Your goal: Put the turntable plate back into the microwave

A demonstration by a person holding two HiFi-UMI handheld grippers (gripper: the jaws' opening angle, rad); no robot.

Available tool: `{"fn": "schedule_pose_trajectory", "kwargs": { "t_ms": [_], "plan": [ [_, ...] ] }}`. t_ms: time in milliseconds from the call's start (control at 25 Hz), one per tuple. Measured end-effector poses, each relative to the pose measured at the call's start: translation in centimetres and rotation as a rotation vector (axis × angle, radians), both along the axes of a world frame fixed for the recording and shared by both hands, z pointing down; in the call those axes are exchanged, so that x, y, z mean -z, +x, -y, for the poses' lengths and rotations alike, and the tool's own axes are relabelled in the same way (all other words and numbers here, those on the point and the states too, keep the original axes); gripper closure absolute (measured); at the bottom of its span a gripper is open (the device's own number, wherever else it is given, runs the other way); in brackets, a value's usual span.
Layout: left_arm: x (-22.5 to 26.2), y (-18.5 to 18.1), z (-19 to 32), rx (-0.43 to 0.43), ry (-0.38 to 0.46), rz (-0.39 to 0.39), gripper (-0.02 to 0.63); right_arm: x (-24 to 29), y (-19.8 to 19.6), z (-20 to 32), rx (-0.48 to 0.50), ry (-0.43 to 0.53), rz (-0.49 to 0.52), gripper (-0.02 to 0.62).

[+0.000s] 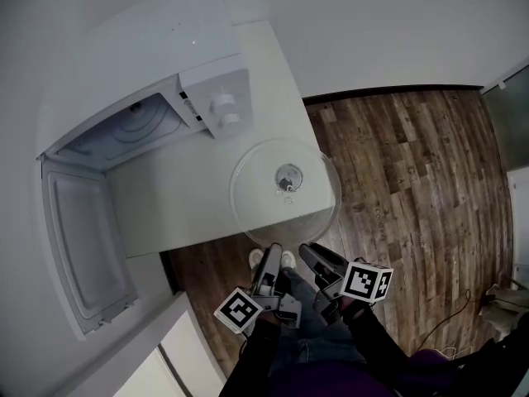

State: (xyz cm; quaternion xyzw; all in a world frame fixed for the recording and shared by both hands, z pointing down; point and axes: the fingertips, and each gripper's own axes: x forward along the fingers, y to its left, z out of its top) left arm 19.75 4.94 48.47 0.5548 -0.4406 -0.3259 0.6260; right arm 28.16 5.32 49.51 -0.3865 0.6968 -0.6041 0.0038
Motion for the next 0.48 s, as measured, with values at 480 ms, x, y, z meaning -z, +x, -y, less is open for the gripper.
{"fn": "schedule_pose_trajectory", "kwargs": {
  "t_ms": [480],
  "plan": [
    [-1.9, 0.3, 2.7, 0.082, 0.008, -0.143, 0.357, -0.6, -0.4, 2.5, -0.145, -0.016, 0.190, 0.423]
  ]
}}
